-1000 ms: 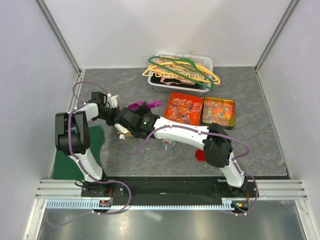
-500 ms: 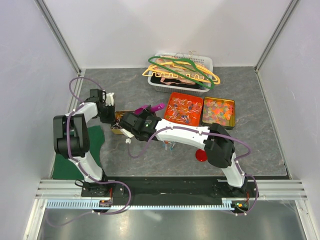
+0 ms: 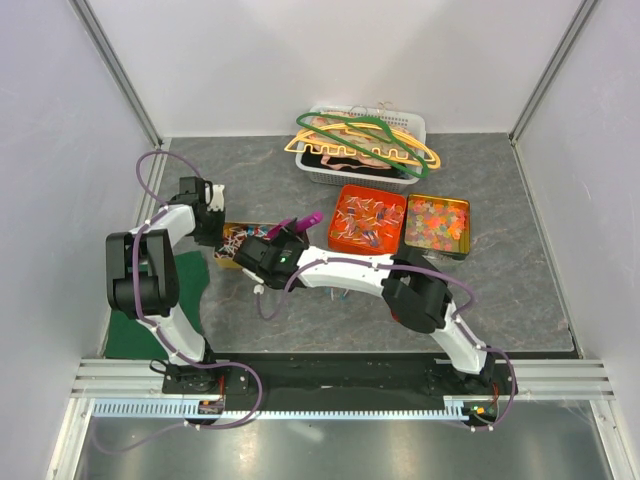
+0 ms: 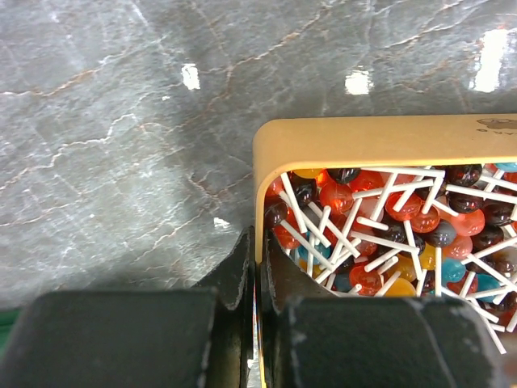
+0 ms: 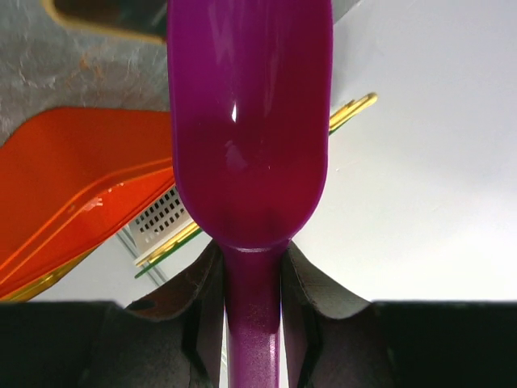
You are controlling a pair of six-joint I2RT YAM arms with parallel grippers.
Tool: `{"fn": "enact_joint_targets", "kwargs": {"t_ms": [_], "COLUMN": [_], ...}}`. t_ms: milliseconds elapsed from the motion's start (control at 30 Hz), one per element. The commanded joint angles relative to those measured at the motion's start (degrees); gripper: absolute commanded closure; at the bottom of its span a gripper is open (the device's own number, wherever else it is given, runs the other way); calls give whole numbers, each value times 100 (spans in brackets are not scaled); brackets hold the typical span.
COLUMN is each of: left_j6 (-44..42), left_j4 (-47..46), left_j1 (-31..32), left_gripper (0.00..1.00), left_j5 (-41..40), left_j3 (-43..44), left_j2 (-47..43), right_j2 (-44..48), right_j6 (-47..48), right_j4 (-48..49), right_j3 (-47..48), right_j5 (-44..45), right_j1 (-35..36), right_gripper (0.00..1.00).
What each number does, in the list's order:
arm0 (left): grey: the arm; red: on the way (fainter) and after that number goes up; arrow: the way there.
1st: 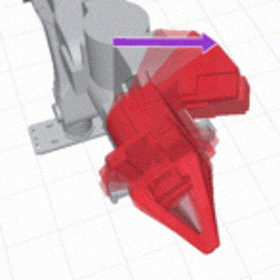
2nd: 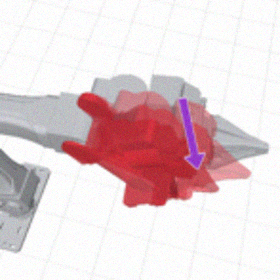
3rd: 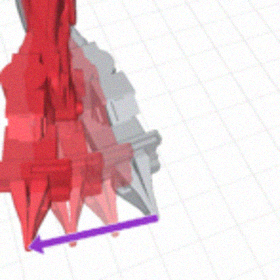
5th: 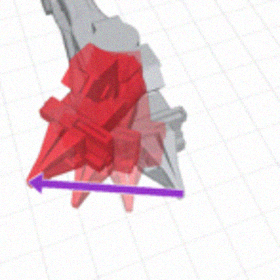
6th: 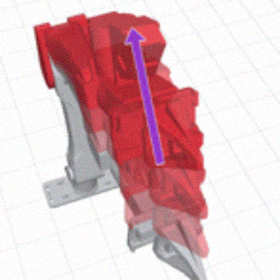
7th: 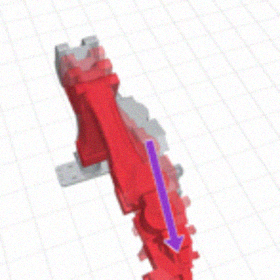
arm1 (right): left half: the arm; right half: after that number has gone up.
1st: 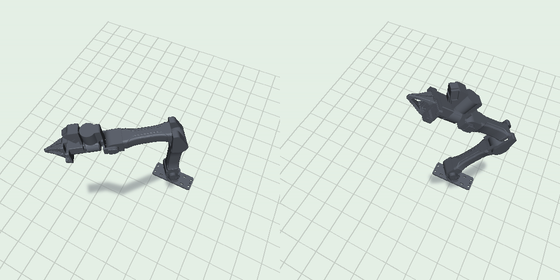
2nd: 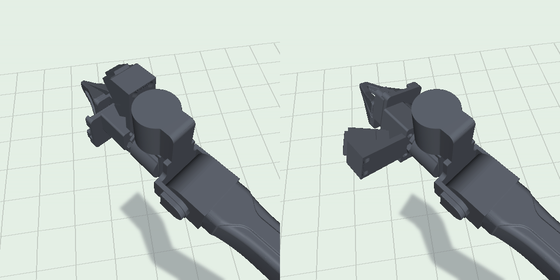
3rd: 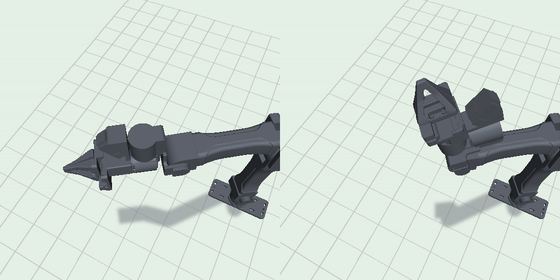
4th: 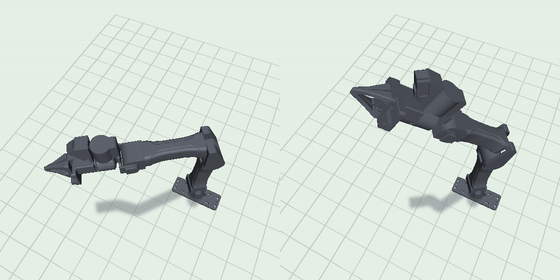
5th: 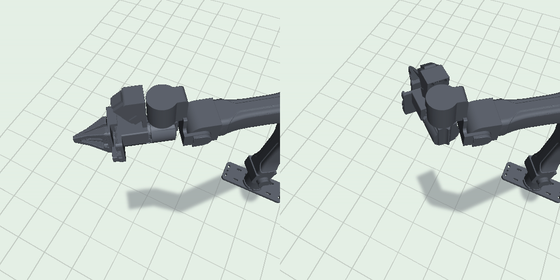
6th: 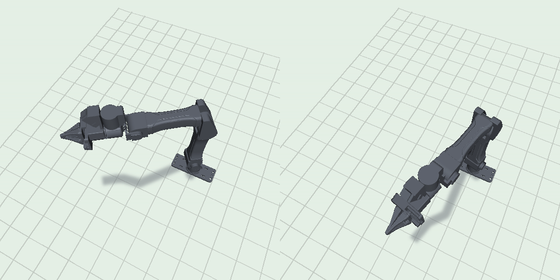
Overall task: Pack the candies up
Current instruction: Scoop the fake candies from the storage box.
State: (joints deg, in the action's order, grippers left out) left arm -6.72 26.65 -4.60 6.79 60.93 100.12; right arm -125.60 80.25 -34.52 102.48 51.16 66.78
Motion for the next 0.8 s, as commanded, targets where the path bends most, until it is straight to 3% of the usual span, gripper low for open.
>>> {"fn": "enact_joint_targets", "kwargs": {"t_ms": [0, 300, 767], "left_j6": [66, 66, 83], "left_j4": [-64, -73, -99], "left_j1": [-58, -50, -58], "left_gripper": [98, 98, 98], "left_j5": [-204, -204, -134], "left_j3": [95, 86, 86], "left_j2": [-194, -203, -141], "right_j2": [-219, -720, -509], "right_j6": [307, 991, 1484], "right_j4": [129, 692, 1430], "right_j3": [202, 616, 783], "right_j5": [263, 632, 817], "right_j1": [72, 212, 54], "right_gripper": [100, 100, 100]}}
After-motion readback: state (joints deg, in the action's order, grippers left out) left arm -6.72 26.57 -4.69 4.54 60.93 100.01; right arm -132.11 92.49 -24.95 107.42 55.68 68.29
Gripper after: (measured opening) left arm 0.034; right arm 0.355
